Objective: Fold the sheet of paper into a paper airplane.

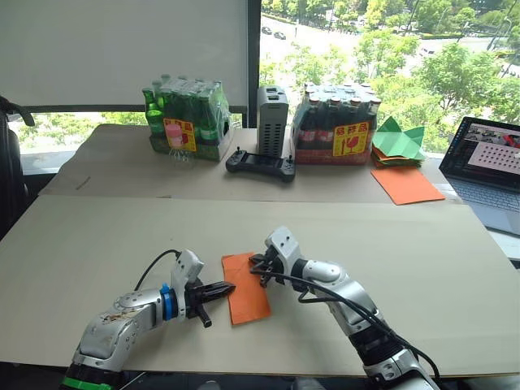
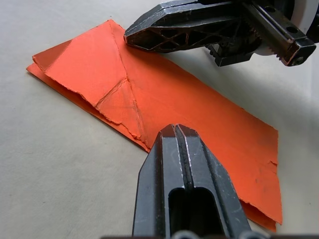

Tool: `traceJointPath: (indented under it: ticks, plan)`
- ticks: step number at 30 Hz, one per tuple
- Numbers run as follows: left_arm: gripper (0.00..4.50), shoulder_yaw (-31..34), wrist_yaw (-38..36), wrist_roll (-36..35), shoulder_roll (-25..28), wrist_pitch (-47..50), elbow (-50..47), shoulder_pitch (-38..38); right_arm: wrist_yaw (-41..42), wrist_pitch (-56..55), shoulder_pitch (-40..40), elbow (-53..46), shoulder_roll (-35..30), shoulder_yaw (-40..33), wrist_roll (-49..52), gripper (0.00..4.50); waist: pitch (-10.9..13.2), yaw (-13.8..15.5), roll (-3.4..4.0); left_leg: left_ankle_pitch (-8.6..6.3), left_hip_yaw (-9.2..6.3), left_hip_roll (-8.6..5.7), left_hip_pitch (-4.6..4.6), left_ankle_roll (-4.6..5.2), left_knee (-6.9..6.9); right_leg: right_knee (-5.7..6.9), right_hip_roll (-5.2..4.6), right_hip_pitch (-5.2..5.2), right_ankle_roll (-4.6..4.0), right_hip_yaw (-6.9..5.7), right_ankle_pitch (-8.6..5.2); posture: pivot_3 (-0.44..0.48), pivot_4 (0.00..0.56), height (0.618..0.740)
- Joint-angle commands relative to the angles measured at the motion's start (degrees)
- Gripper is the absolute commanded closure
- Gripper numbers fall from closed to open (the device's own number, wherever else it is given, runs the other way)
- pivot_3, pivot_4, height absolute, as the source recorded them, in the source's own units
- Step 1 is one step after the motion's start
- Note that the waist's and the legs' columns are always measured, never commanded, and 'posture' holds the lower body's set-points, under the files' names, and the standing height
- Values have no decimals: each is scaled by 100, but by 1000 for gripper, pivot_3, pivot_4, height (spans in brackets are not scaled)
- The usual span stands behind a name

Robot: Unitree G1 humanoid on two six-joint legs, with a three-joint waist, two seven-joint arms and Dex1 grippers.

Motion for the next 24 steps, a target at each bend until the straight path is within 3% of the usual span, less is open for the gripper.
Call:
traceJointPath:
  ticks: [1,24]
  plan:
    - [4500,-107,90,211,40,114,262,81,98,161,74,-201,-46,53,51,4472,0,0,0,0,0,0,0,0,0,0,0,0,0,0,0,0,150,740]
    - [4500,-84,39,230,112,130,334,-28,587,866,623,-992,-697,185,341,4472,0,8,-1,0,0,-1,4,0,-4,-3,0,4,0,0,0,0,150,740]
